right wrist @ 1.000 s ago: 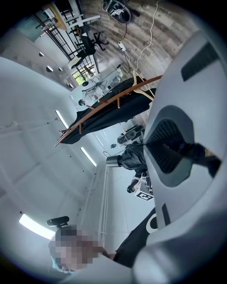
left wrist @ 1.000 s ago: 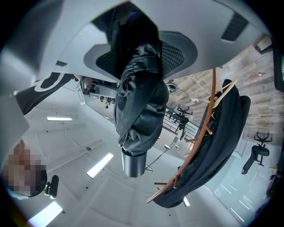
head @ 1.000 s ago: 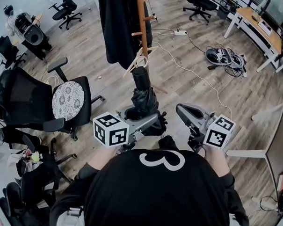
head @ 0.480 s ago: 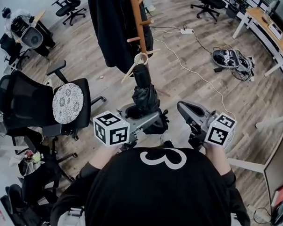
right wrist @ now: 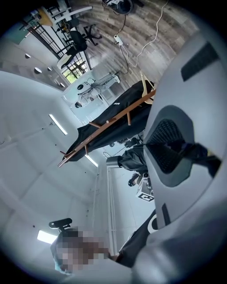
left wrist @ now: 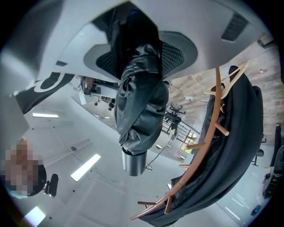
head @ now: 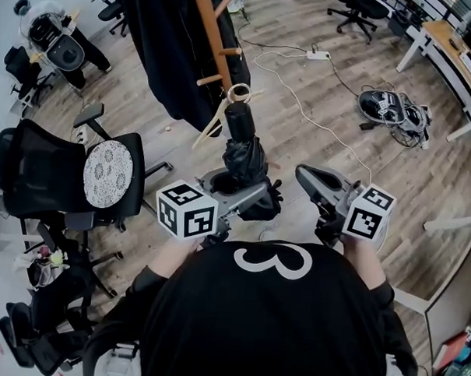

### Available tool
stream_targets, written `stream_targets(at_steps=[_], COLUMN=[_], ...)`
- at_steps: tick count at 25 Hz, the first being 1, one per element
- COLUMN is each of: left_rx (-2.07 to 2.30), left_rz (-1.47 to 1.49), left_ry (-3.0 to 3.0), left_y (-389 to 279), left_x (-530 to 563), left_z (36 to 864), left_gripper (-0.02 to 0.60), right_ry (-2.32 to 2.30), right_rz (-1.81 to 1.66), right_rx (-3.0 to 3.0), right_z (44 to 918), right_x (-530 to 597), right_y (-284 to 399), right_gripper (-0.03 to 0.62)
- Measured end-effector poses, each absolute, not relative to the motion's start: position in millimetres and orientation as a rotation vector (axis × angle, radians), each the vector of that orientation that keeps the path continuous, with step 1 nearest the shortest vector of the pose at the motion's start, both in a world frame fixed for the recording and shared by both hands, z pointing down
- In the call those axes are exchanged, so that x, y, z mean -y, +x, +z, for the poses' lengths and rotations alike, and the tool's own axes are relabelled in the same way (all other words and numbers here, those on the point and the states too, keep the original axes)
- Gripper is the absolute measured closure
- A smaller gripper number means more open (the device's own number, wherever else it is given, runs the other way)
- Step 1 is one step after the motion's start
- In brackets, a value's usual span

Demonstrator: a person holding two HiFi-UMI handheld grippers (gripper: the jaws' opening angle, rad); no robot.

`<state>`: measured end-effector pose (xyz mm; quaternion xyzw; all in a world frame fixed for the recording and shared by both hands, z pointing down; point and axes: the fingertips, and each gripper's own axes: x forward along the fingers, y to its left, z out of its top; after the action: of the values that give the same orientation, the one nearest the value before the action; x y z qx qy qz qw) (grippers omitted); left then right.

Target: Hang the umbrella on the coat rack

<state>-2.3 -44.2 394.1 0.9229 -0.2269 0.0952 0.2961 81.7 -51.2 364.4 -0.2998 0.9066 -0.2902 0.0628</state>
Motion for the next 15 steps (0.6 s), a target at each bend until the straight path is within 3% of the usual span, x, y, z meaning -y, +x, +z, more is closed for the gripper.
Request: stream_targets(at_steps=[15], left_rx=[0.690], left_rz=[0.243], left_ry=[2.467], left_y=[32], left_x=[89], left_z=[389], left_gripper=[0.318], right_ry=[-0.824], right_rz=[-0.831], right_rx=[-2.785], right_z=[363], right_x=[97], right_y=[114], right_gripper=[0.568])
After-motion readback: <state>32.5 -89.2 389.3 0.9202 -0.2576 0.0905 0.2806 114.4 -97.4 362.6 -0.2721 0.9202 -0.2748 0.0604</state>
